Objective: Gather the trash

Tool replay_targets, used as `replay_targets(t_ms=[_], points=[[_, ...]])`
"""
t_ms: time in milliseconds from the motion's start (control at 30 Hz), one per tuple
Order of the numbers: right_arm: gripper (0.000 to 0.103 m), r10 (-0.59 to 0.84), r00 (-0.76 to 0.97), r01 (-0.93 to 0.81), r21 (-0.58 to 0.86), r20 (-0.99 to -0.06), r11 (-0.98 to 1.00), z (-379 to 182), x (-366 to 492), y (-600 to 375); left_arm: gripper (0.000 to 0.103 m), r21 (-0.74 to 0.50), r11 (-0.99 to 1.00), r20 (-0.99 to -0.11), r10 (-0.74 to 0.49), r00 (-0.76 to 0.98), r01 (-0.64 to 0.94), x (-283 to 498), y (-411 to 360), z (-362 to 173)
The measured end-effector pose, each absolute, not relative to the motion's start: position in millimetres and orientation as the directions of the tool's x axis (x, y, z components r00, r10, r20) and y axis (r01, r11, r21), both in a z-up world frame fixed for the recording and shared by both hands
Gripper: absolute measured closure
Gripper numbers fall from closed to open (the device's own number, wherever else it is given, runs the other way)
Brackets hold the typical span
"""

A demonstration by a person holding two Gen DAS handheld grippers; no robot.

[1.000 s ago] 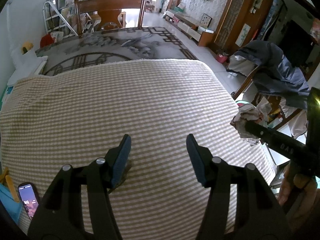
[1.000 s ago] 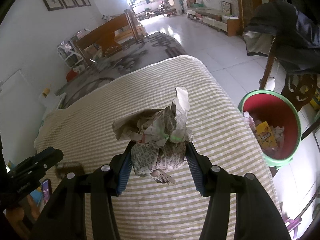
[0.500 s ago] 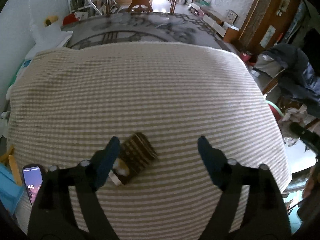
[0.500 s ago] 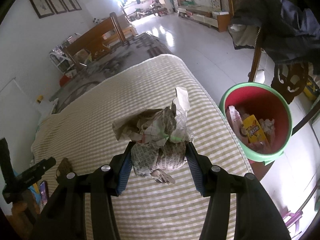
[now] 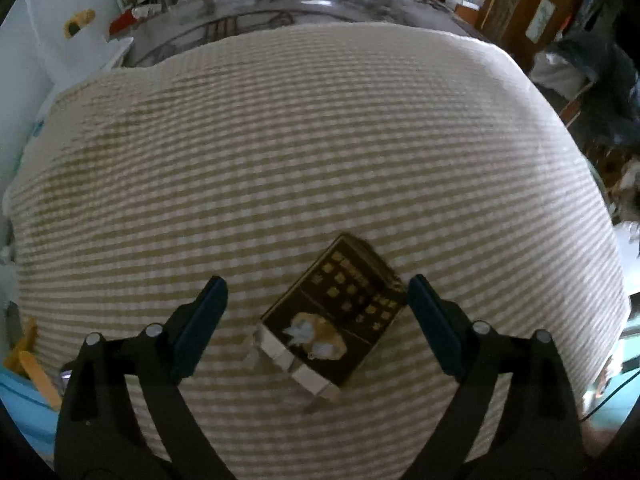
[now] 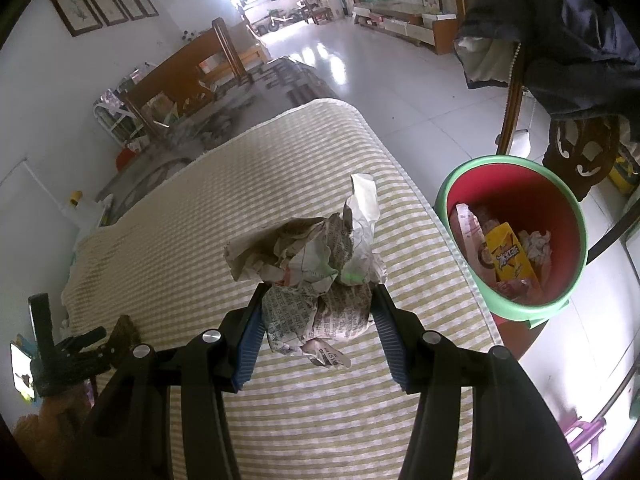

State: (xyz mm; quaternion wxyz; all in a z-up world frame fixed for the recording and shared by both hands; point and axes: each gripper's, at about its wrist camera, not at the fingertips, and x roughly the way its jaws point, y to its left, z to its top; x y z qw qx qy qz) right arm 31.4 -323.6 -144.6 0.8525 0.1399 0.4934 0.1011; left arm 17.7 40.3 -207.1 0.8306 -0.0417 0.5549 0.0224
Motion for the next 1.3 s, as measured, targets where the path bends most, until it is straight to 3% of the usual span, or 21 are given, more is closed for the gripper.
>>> replay_targets(t_ms=[67, 133, 333, 433, 600, 700, 733, 767, 800, 833, 867, 967, 1167, 1233, 1300], points=[[0.052, 0.313, 0.490, -0.039, 0.338, -0.814, 0.940, -145.0, 32.0, -322.3, 0.033, -0.091, 0.993, -0.924, -0.056, 0.377, -0.074, 20.0, 37.6, -207.0], [0.052, 0.317, 0.487, -0.042, 0.341, -0.814, 0.939, -145.7, 33.4, -321.2, 0.052, -0.046, 0.997, -0.920, -0.020, 0.391, -0.059, 20.3, 28.0, -204.1], [0.052, 0.319, 0.486, -0.043, 0.342, -0.814, 0.939, -146.1, 35.3, -322.0, 0.053, -0.056, 0.997, -0.921, -0.029, 0.388, -0.058, 14.7, 29.7, -201.4], [0.052, 0.321, 0.485, -0.035, 0.348, -0.814, 0.937, -146.6, 37.1, -323.7, 0.062, -0.078, 0.994, -0.916, -0.043, 0.399, -0.072, 11.4, 31.6, -195.7], [0.052, 0.335, 0.476, -0.045, 0.357, -0.813, 0.933, -148.3, 39.8, -322.1, 0.103, -0.078, 0.994, -0.884, -0.030, 0.466, -0.083, 13.0, 24.0, -167.3], [0.052, 0.341, 0.473, -0.058, 0.357, -0.813, 0.932, -148.1, 40.3, -320.5, 0.101, -0.087, 0.994, -0.884, -0.043, 0.466, -0.073, 14.9, 22.7, -163.1], [0.052, 0.341, 0.473, -0.059, 0.357, -0.812, 0.932, -147.9, 40.2, -320.6, 0.095, -0.086, 0.993, -0.883, -0.041, 0.467, -0.075, 13.7, 23.6, -162.7], [0.052, 0.341, 0.474, -0.059, 0.357, -0.812, 0.932, -148.0, 40.0, -321.5, 0.071, -0.088, 0.993, -0.884, -0.045, 0.465, -0.072, 12.8, 25.7, -162.8], [0.052, 0.340, 0.474, -0.057, 0.357, -0.812, 0.932, -148.0, 40.1, -321.4, 0.039, -0.094, 0.993, -0.884, -0.052, 0.465, -0.069, 9.8, 28.2, -163.5], [0.052, 0.340, 0.473, -0.054, 0.358, -0.813, 0.932, -148.4, 40.1, -322.2, 0.028, -0.093, 0.993, -0.880, -0.050, 0.471, -0.069, 8.2, 31.1, -164.1], [0.052, 0.339, 0.473, -0.051, 0.359, -0.813, 0.932, -148.6, 40.2, -323.5, 0.025, -0.093, 0.993, -0.878, -0.050, 0.477, -0.067, 5.9, 33.8, -164.6], [0.052, 0.341, 0.469, -0.040, 0.366, -0.815, 0.930, -150.3, 40.5, -325.1, 0.019, -0.063, 0.997, -0.905, -0.038, 0.424, -0.045, 7.9, 35.9, -180.9], [0.052, 0.341, 0.469, -0.044, 0.364, -0.815, 0.930, -149.0, 38.8, -323.7, 0.018, -0.046, 0.999, -0.931, -0.042, 0.363, -0.003, 8.3, 30.6, -209.0], [0.052, 0.339, 0.469, -0.041, 0.364, -0.815, 0.931, -149.0, 38.9, -324.0, 0.030, -0.071, 0.997, -0.929, -0.068, 0.365, 0.006, 8.1, 26.0, -209.5], [0.052, 0.340, 0.472, -0.037, 0.366, -0.814, 0.930, -148.7, 38.9, -325.5, 0.061, -0.089, 0.996, -0.920, -0.089, 0.382, 0.017, 8.2, 18.9, -203.2]])
